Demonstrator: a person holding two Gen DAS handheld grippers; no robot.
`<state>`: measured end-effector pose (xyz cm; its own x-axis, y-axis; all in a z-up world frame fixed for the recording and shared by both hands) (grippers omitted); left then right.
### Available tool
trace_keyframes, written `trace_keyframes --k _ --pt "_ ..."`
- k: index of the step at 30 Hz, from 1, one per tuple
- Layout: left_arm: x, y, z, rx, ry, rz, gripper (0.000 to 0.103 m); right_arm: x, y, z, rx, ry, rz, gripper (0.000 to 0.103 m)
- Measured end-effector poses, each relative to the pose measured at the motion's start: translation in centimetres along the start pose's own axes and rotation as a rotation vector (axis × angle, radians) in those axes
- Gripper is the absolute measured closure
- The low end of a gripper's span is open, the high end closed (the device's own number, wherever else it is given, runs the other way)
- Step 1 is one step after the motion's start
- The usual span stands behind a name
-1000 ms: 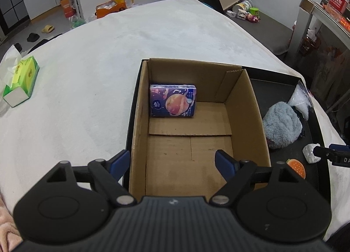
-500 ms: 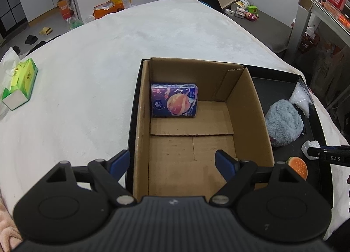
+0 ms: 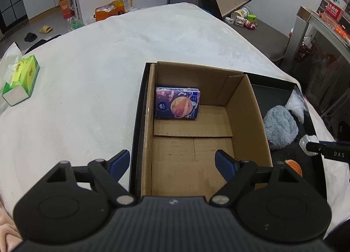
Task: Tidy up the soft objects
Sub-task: 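Carry the white bundle with the right gripper into the box and release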
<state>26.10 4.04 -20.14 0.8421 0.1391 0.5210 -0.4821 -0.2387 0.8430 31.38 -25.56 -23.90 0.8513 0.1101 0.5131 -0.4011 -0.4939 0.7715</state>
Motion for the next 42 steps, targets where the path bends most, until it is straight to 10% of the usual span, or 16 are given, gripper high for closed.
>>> trace_keyframes --k 27,42 --pt "-0.9 -0.8 -2.6 -0.102 0.103 0.006 0.029 5.7 -0.4 -12.0 0.108 0.137 0.082 0.066" --pt "-2.9 -3.0 -3.8 -0.126 0.146 -0.082 0.088 7.0 -3.2 -16.5 0.170 0.191 0.070 0.066"
Point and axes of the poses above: each gripper's, at about its wrist camera, not at the fingertips, and y roughly against the way its jaws point, z to its right, x to its top, the point moved 10 cm from there along -y, roughly the way its jaws point, and after that the axes turned 15 degrees about x, right-handed, at the moved point
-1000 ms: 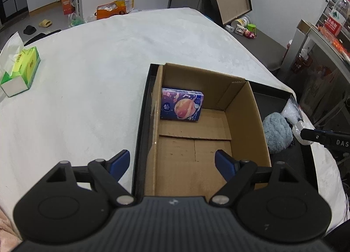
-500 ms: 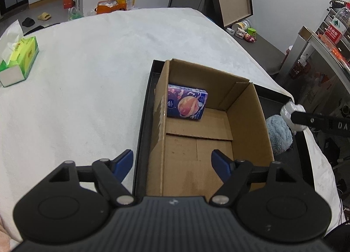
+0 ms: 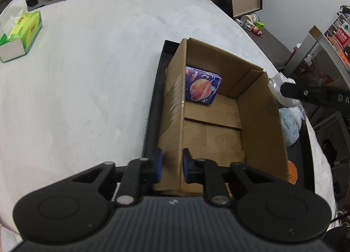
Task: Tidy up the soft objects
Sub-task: 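Carry the white bundle with the right gripper into the box and release, then move the right gripper to the black beaded pouch and grasp it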
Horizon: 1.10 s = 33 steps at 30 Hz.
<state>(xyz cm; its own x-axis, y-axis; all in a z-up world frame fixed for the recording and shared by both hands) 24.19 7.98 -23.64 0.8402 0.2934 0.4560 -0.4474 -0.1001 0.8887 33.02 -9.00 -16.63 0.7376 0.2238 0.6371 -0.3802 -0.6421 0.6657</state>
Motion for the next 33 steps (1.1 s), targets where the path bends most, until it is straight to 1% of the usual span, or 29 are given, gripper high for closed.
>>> trace_keyframes --k 3,14,16,17,18,26,28,33 --pt "-0.3 0.0 -0.2 -0.005 -0.007 0.010 0.088 0.1 -0.7 -0.3 0.008 0.004 -0.006 0.066" --pt "-0.2 0.1 0.1 -0.022 -0.035 0.007 0.088 1.0 -2.7 -0.7 0.022 0.015 -0.005 0.065" --pt "-0.2 0.0 0.1 -0.022 -0.041 0.010 0.088 1.1 -3.0 -0.6 0.014 0.017 -0.003 0.060" --pt "-0.1 0.0 0.1 -0.021 -0.042 0.011 0.088 1.1 -3.2 -0.4 0.003 0.016 -0.004 0.054" --pt "-0.1 0.0 0.1 -0.021 -0.043 0.012 0.088 1.1 -3.2 -0.3 -0.005 0.014 -0.003 0.052" --pt "-0.3 0.0 0.2 -0.015 -0.051 0.015 0.087 0.5 -2.8 -0.3 -0.003 0.008 -0.009 0.052" --pt "-0.2 0.0 0.1 -0.010 -0.053 0.016 0.087 0.5 -2.5 -0.3 -0.002 0.010 -0.008 0.050" --pt "-0.1 0.2 0.2 0.005 -0.054 0.021 0.086 0.4 -1.2 0.1 -0.018 0.012 0.015 0.038"
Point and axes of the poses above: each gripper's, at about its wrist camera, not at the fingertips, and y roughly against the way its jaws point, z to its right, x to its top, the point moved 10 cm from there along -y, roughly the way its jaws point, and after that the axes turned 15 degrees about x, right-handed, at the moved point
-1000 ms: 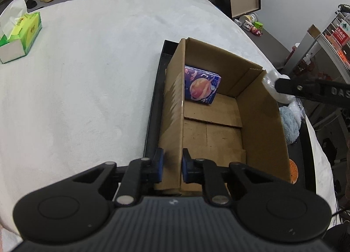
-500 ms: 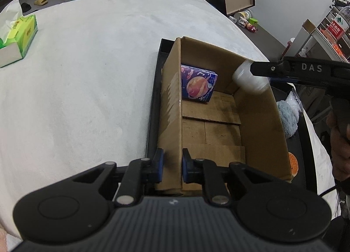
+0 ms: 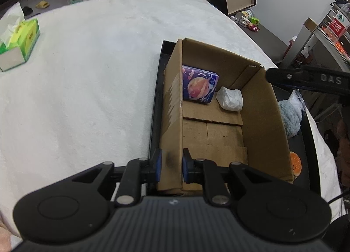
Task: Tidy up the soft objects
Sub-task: 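Move the right gripper to the black beaded pouch and grasp it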
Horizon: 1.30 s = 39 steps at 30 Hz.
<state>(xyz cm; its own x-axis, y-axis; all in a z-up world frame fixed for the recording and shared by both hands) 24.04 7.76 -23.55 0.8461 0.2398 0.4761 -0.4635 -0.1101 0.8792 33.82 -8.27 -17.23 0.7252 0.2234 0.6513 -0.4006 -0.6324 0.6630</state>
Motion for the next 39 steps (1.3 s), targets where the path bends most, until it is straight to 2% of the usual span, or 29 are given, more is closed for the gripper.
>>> trace_keyframes --k 2,6,10,12,17,20,28,33,39 --pt "0.2 0.3 0.1 0.018 -0.013 0.014 0.084 -0.1 0.7 0.5 -0.015 -0.001 0.011 0.034" --pt "0.8 0.7 0.1 0.040 -0.015 0.033 0.082 -0.7 1.9 1.7 -0.037 -0.021 0.015 0.032" --pt "1.1 1.0 0.4 0.068 -0.024 0.035 0.075 -1.3 2.8 2.7 -0.055 -0.043 0.020 0.030" --pt "1.2 1.1 0.7 0.075 -0.028 0.039 0.072 -1.6 3.3 3.2 -0.061 -0.051 0.022 0.029" --pt "1.7 1.3 1.3 0.097 -0.033 0.051 0.055 -2.4 4.5 4.4 -0.077 -0.070 0.028 0.028" --pt "2.1 1.4 1.5 0.119 -0.027 0.061 0.050 -2.9 5.0 5.3 -0.086 -0.083 0.026 0.028" --pt "2.7 1.5 2.7 0.135 -0.050 0.071 0.046 -4.0 6.0 7.6 -0.105 -0.120 0.024 0.027" --pt "3.0 1.5 3.2 0.139 -0.044 0.074 0.034 -4.5 6.1 8.9 -0.106 -0.149 0.023 0.015" --pt "3.5 1.5 3.7 0.139 -0.051 0.090 0.025 -5.4 5.7 11.2 -0.115 -0.195 0.015 0.012"
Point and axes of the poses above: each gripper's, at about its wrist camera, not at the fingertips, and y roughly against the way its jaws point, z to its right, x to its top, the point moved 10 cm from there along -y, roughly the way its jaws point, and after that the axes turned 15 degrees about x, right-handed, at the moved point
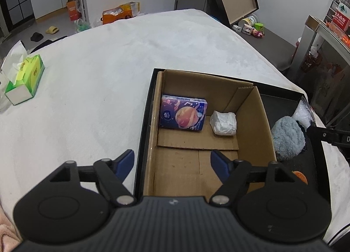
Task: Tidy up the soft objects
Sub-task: 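Move the right gripper to the black beaded pouch and grasp it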
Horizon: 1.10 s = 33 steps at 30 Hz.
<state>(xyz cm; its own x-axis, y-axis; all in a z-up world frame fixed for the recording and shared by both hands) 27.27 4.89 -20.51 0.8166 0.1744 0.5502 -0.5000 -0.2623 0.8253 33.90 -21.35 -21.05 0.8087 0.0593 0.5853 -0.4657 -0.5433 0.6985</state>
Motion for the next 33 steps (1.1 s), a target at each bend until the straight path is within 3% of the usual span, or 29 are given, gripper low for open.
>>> trace_keyframes --k 10,13,21,28,31,32,33 --pt "0.6 -0.6 0.8 0.027 -0.032 0.006 0.023 0.4 -0.8 3.8 -0.021 -0.047 0.022 0.015" --pt "0.9 -0.9 0.7 0.037 -0.031 0.009 0.023 0.4 -1.3 4.8 -0.028 -0.057 0.017 0.021" --pt "1.1 -1.5 0.8 0.053 -0.043 0.005 0.022 -0.7 -2.8 8.0 -0.051 -0.145 -0.006 0.047" --pt "1.0 -1.9 0.6 0.070 -0.052 -0.003 0.022 -2.1 -4.3 9.5 -0.068 -0.191 -0.058 0.050" --pt "0.9 -2.1 0.6 0.075 -0.054 -0.008 0.022 -2.5 -4.6 9.0 -0.085 -0.137 -0.076 0.050" --pt "0.9 -2.2 0.6 0.076 -0.055 -0.008 0.022 -2.5 -4.7 8.9 -0.091 -0.122 -0.080 0.056" --pt "0.9 -2.2 0.6 0.077 -0.056 -0.008 0.022 -2.5 -4.7 8.7 -0.084 -0.118 -0.081 0.069"
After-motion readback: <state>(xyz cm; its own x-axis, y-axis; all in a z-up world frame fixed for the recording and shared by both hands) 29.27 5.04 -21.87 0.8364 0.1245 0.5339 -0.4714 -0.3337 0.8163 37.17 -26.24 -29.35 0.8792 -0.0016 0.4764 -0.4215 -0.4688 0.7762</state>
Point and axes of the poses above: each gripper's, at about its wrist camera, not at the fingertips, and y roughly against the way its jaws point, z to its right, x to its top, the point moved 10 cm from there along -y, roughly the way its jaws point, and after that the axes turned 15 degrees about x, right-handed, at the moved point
